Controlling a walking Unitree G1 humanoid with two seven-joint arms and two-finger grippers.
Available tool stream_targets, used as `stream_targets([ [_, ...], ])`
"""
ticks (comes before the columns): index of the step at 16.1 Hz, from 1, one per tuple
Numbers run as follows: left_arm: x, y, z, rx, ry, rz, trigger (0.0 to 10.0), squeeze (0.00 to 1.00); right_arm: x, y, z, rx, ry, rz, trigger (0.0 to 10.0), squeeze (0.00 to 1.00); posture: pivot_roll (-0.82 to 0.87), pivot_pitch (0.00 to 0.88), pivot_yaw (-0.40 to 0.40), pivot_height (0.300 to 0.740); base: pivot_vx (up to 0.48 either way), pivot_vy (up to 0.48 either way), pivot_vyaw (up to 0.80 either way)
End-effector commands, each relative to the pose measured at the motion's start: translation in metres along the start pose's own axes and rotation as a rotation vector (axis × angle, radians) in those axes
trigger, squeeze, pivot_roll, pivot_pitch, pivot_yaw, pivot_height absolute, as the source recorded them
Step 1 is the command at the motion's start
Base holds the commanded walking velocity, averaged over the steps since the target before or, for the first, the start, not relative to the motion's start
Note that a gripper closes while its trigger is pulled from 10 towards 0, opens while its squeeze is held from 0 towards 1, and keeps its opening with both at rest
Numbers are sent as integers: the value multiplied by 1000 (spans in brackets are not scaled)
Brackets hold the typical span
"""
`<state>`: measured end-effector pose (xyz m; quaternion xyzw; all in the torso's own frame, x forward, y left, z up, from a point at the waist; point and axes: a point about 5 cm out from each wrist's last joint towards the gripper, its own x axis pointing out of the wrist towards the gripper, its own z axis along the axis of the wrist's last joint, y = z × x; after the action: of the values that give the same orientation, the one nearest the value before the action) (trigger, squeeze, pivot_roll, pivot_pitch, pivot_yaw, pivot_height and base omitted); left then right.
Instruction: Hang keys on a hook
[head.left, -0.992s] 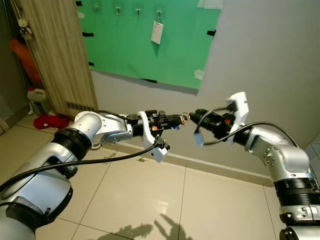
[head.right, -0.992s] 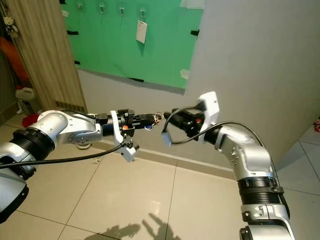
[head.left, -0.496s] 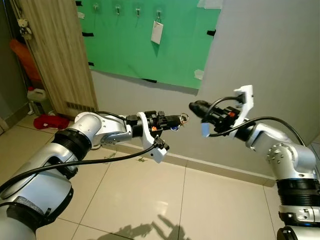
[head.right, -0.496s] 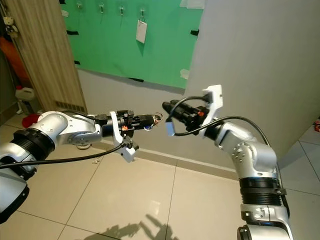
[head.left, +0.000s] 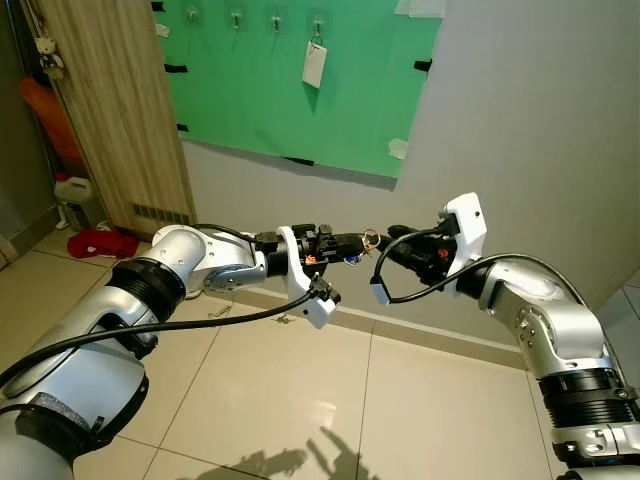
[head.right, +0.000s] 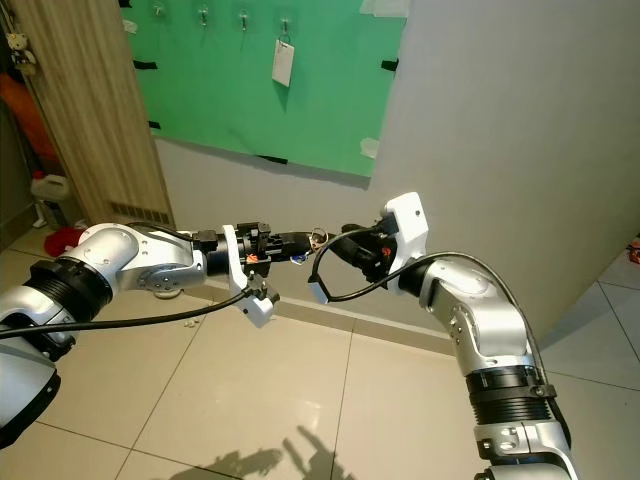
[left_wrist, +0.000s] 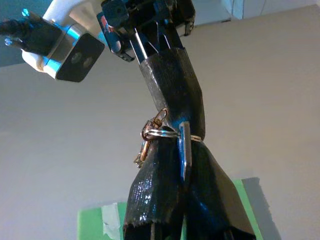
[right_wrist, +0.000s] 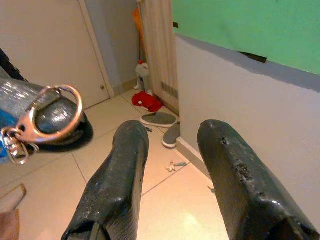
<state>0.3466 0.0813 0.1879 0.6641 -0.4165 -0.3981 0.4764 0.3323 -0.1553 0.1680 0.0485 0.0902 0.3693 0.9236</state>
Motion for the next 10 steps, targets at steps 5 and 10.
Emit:
stream_targets([
  [5,6,1,6,-3,-35,5,10000,0,-4,3,21,12,-116,30,10000,0,-74,0,-48,740,0,0,0],
  [10,7,-2,6,-8,-31,-1,10000,0,-10,16,29,12,-146,109,10000,0,-78,0,-48,740,0,0,0],
])
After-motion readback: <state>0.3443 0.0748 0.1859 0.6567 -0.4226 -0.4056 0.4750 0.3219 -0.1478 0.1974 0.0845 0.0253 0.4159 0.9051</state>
